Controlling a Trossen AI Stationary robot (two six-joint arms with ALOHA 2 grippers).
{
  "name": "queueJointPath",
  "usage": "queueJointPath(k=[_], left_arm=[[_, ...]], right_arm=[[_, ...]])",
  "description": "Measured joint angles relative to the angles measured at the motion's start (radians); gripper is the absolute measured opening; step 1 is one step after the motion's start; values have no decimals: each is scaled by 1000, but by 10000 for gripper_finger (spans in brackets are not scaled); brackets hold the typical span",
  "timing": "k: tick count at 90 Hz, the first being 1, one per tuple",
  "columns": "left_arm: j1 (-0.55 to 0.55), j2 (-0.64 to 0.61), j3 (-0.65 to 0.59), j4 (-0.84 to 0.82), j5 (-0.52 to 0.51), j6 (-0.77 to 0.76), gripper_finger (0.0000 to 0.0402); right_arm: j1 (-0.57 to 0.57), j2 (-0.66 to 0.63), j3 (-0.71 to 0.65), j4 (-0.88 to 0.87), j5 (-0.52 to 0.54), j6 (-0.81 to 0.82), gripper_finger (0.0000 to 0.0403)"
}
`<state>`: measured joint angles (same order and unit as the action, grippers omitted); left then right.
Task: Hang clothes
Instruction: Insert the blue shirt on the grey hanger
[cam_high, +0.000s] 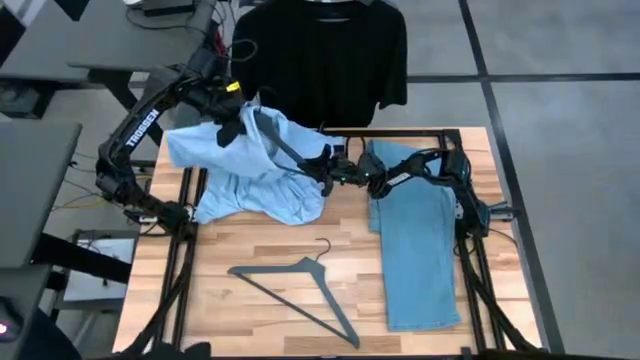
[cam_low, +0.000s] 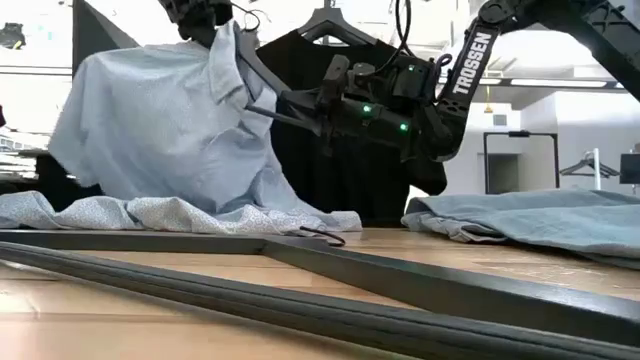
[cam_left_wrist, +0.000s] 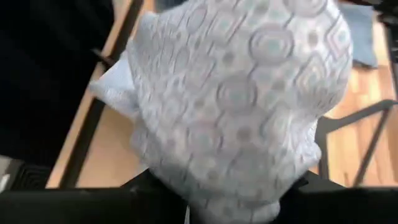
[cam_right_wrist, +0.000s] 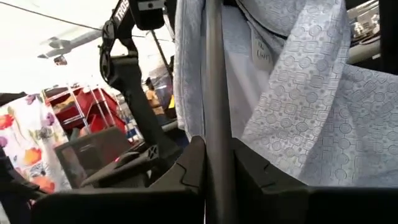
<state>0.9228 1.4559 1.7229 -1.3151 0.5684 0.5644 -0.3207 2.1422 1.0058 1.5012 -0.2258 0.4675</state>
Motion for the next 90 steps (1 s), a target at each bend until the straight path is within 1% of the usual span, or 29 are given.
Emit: queueJointPath(k=[7,12,19,22,25,31,38,48,55,63,70,76,82,90], left_arm=[[-14,0,0,1,-4,-8,119],[-25,0,0,3,-17,-17,106],[-38,0,0,0,-30,-15,63],[-40,1,0,-12,-16,-14,40],[-41,0,-1,-26,3,-22,29],[-41,-1,0,-14,6,-27,28],[-41,4,11,-44,0,-23,26],[-42,-3,46,-82,-18,-24,25],[-43,-12,68,-105,-24,-22,25],[-45,-25,80,-117,-34,4,23],[-53,-41,86,-121,-58,15,23],[-54,-49,88,-125,-72,15,23],[-55,-50,88,-129,-78,14,23],[-70,-54,88,-126,-46,11,23]], right_arm=[[0,0,0,-1,0,0,29],[0,0,0,-1,0,1,29],[0,0,0,-1,-1,36,29],[0,0,0,-3,-11,60,33],[-3,0,0,-4,-35,87,43],[-13,0,3,-8,-72,116,72],[-31,-5,5,-4,-125,127,109],[-60,-73,5,-60,-217,148,154],[-92,-163,5,-181,-309,154,181],[-143,-290,7,-446,-396,73,204],[-199,-390,9,-705,-417,-10,217],[-252,-453,20,-871,-416,-19,222],[-301,-510,32,-945,-411,-7,223],[-353,-563,36,-955,-408,2,224]])
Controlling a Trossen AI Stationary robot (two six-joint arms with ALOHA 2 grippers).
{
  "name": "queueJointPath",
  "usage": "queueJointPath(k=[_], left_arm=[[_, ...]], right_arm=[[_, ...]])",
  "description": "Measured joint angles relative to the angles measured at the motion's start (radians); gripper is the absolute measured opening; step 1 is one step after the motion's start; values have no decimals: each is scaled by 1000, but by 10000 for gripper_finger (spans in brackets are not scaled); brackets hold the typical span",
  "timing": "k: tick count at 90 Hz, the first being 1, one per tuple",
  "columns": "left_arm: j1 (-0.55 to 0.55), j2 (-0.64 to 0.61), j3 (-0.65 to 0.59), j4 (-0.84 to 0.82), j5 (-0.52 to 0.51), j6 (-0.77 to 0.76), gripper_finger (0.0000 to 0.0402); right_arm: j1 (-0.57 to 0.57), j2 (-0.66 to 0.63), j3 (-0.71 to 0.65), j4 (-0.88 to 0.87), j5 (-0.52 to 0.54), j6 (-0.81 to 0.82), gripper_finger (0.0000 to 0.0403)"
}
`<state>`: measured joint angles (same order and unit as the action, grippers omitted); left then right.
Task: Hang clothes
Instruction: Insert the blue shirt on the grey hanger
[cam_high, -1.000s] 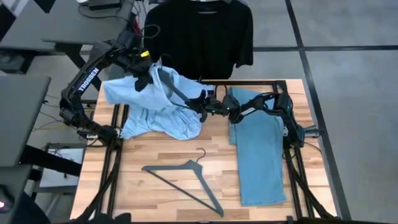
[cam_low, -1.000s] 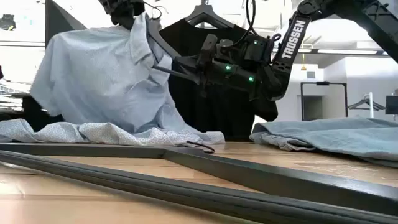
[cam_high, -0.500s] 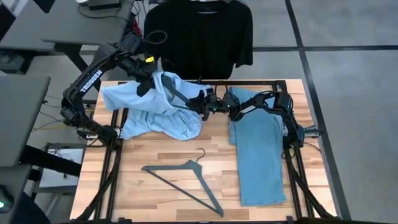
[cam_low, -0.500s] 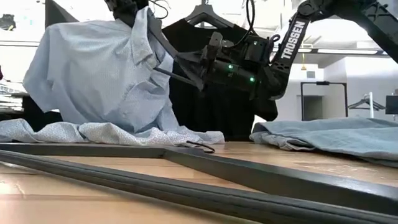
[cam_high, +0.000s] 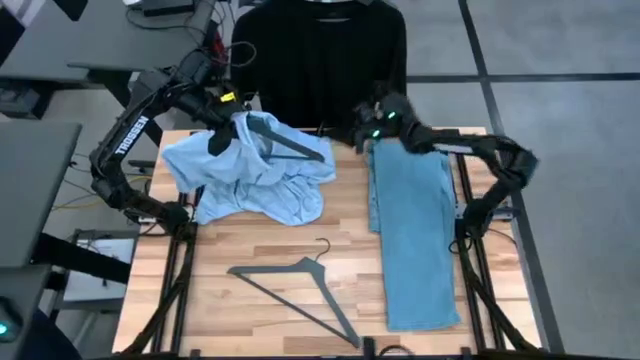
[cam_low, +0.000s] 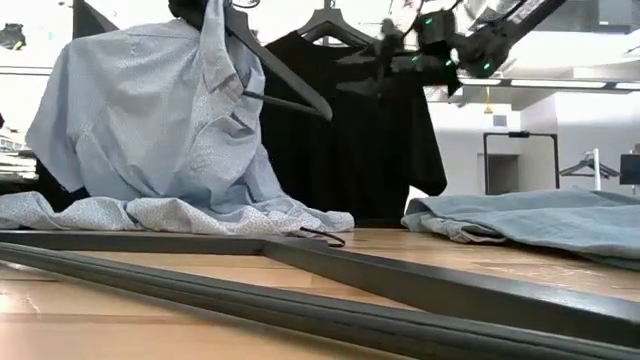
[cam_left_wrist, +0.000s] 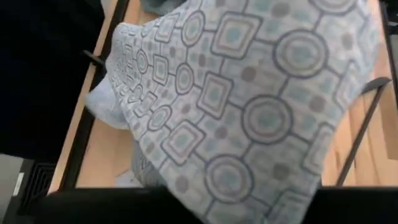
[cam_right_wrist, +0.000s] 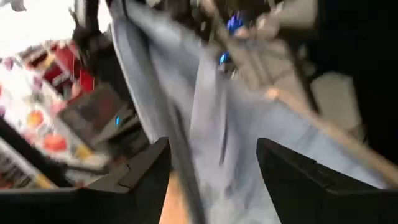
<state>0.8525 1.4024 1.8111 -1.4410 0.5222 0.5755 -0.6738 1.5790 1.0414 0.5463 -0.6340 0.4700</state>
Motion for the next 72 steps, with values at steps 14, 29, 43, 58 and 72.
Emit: queueJointPath(k=[14,29,43,58,72], left_arm=[[-48,-23,0,0,110,3,23],[-113,-24,0,18,132,-5,23],[-145,-24,0,48,132,-5,23],[-157,-24,0,66,133,-22,23],[-160,-25,0,62,138,-24,23]], right_arm=[[-50,14,-4,-12,5,69,222],[14,112,-3,144,7,187,221],[155,223,52,276,-2,187,221],[240,343,158,243,1,177,221],[267,385,260,221,5,177,221]])
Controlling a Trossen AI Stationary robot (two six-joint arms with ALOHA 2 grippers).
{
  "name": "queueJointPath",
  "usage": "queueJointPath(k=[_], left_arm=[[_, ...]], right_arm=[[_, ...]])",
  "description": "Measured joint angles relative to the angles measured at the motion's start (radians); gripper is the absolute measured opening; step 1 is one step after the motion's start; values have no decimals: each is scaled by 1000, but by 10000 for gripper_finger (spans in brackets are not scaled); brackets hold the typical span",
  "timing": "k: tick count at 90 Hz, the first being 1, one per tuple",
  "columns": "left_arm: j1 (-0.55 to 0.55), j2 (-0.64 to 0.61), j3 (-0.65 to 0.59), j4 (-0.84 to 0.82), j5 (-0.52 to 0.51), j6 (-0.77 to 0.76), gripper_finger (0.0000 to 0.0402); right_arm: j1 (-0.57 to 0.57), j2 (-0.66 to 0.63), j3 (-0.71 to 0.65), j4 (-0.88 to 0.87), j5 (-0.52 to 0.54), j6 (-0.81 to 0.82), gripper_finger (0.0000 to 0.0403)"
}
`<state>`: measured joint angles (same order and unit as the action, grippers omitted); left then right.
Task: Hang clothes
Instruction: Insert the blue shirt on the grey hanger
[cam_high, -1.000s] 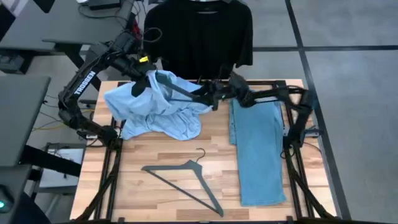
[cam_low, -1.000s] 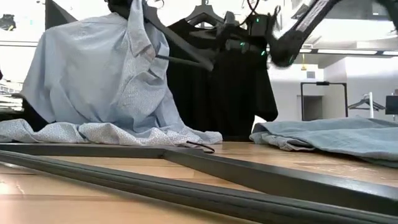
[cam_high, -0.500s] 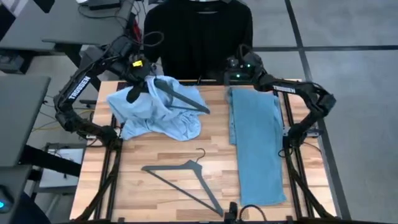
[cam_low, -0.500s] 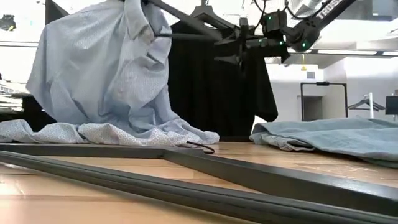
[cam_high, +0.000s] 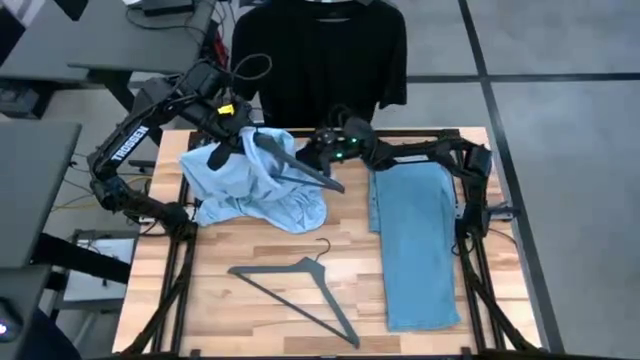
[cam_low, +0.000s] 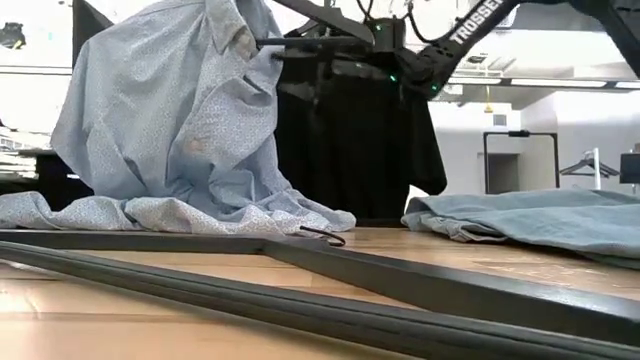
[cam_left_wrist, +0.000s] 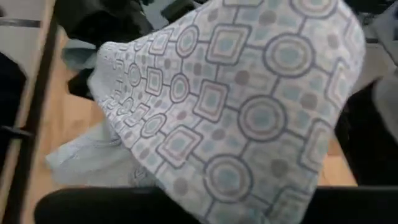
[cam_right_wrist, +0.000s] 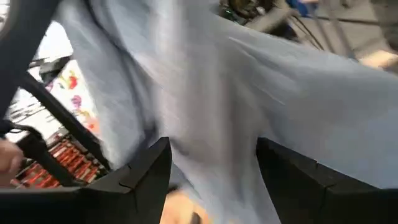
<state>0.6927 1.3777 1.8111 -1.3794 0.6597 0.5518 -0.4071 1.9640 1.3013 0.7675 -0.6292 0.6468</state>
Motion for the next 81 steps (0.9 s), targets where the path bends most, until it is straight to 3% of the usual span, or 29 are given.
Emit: queueJointPath(k=[21,40,50,64,81], left_arm=[[-13,0,0,1,-7,-12,23],[-21,0,0,10,-14,-15,23],[-23,0,0,9,-20,-18,23],[-23,0,0,5,-71,-35,22],[-23,-12,-2,-14,-214,-42,22]], right_arm=[[9,2,67,-69,11,0,220],[32,2,104,-241,116,-50,210],[30,1,109,-320,132,-79,160],[-13,1,110,-421,148,-163,25],[-103,-27,113,-557,200,-276,7]])
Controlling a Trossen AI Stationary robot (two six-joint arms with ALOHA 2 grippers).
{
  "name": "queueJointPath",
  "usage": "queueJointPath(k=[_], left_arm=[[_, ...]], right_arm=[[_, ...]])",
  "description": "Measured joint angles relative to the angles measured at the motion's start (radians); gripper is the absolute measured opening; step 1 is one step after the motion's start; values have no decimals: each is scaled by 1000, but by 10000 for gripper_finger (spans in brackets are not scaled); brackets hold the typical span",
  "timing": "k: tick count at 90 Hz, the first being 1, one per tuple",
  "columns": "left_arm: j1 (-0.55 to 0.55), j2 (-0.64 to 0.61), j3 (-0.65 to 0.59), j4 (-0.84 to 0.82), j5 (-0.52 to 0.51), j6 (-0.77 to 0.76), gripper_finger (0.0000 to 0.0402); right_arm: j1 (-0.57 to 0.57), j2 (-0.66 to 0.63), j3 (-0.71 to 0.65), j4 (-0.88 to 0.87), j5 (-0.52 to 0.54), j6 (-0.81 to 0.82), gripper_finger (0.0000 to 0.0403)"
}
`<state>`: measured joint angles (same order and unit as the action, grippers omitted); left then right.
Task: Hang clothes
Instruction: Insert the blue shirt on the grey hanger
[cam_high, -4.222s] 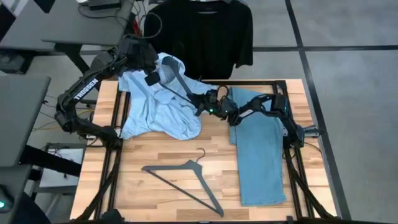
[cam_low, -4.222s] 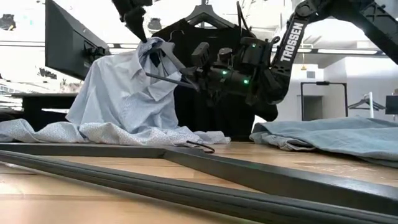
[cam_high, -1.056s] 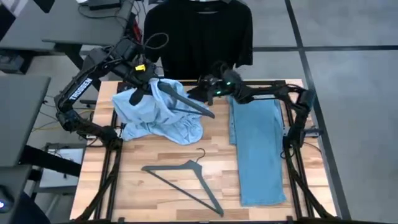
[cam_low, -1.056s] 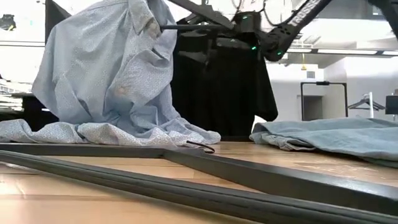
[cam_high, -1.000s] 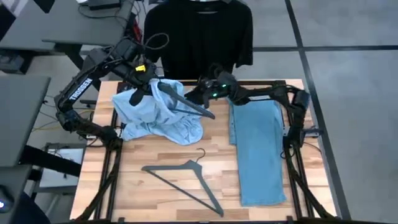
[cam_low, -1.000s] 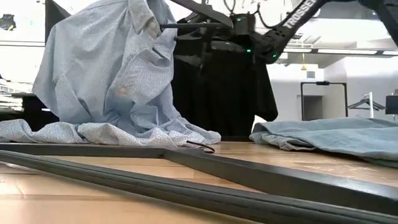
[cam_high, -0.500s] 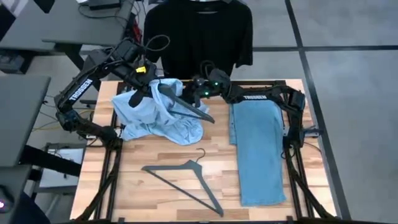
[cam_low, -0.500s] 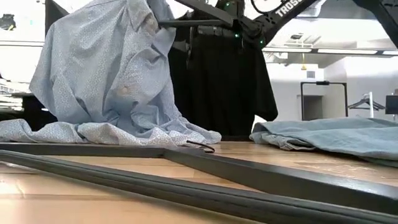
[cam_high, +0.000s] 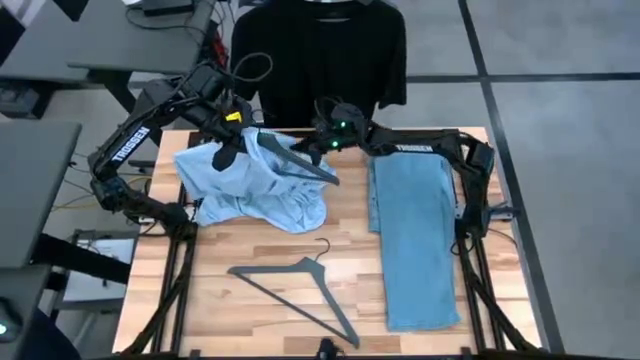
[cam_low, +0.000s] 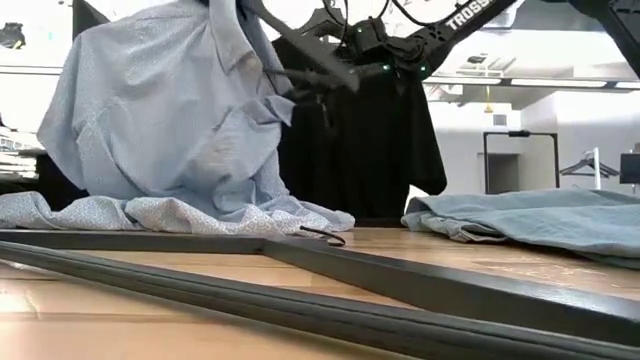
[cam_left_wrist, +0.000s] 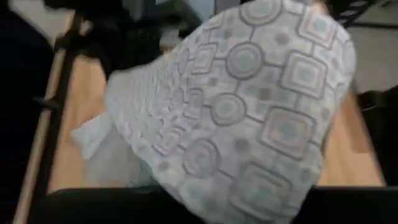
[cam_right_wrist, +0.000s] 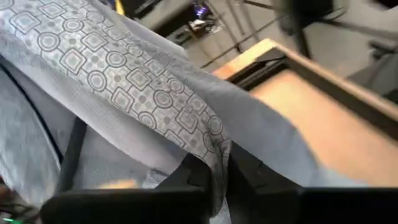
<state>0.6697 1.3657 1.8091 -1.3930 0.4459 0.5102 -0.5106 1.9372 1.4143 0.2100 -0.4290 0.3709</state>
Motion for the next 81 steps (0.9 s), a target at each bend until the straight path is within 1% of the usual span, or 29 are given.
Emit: queueJointPath(k=[6,16,21,25,38,50,55,63,68,73,81], left_arm=[[0,-7,0,-2,-78,-3,21],[0,-24,-2,27,-238,-11,20],[0,-36,-2,53,-289,-14,19],[1,-43,-2,76,-310,-17,19],[6,-69,-3,150,-317,-29,19],[6,-75,-3,175,-311,-37,19],[7,-75,-3,187,-276,-45,19],[8,-75,-3,207,-184,-58,19],[8,-75,-3,220,-166,-56,19],[7,-75,-3,223,-186,-51,19],[6,-75,-3,202,-280,-32,19]], right_arm=[[-31,-3,0,-45,-1,-36,6],[-67,-4,1,-113,-1,-77,4],[-80,-2,-2,-138,1,-92,4],[-84,-2,1,-148,8,-109,3],[-92,-6,2,-153,24,-123,2],[-92,-5,1,-151,35,-134,2],[-91,-4,0,-151,35,-134,1],[-89,-3,-2,-152,29,-137,1],[-89,-3,-2,-151,29,-144,1],[-90,-4,-2,-151,30,-146,0],[-91,-2,-2,-158,39,-147,0]])
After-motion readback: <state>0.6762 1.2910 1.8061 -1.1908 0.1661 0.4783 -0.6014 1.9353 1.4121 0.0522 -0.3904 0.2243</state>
